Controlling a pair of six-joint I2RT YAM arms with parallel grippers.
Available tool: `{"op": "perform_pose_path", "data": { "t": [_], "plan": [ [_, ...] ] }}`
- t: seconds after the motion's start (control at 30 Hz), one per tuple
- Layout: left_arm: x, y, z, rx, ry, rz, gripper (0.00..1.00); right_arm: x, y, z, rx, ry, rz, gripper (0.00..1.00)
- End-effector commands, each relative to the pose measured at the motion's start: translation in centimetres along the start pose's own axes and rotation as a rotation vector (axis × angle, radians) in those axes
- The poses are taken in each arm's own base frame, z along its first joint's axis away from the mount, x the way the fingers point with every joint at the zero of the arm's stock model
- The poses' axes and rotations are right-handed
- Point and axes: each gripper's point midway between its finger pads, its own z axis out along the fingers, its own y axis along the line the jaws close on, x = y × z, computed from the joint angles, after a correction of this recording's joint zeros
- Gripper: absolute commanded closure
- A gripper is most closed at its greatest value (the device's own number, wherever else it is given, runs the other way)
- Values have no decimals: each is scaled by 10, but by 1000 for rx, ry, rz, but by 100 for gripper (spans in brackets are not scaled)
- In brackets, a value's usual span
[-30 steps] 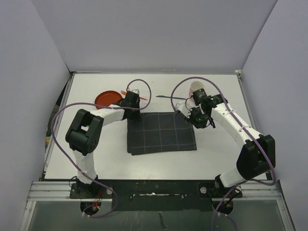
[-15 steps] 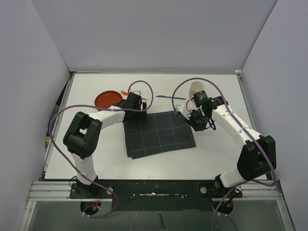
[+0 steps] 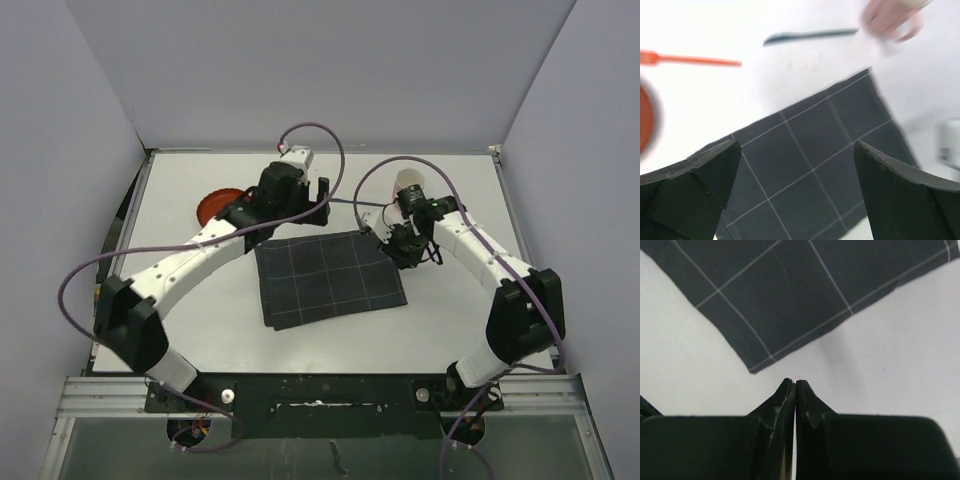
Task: Set the dinner table for one person
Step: Flatten out the napkin at the center of the board.
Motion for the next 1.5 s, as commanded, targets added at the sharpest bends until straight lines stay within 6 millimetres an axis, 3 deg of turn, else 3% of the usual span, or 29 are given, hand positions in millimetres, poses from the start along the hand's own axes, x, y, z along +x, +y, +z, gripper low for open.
{"op": "perform_pose_path", "data": {
  "t": [0.0,0.13,0.23,0.33,0.53,0.67,1.07,1.23,1.47],
  "plan": [
    [-88,-5,-128,-10,-253,-26,2,-54,-18,25,-3,-54,-42,100],
    [-59,52,-182,-209,-240,-60,2,-120,-30,35,7,-138,-92,100],
    [-31,81,-208,-295,-214,-98,2,-151,-25,52,-35,-143,-134,100],
    [-10,96,-227,-334,-191,-149,2,-172,-16,68,-64,-145,-179,100],
    [15,115,-251,-399,-167,-218,2,-195,-4,93,-130,-130,-217,100],
    [26,116,-247,-407,-129,-227,2,-203,4,106,-147,-123,-233,100],
    [38,108,-229,-368,-82,-231,2,-208,-1,142,-160,-118,-225,100],
    [45,108,-221,-367,-60,-223,2,-210,-6,160,-164,-118,-226,100],
    [49,105,-200,-358,-6,-178,2,-214,-29,173,-132,-119,-215,100]
  ]
}}
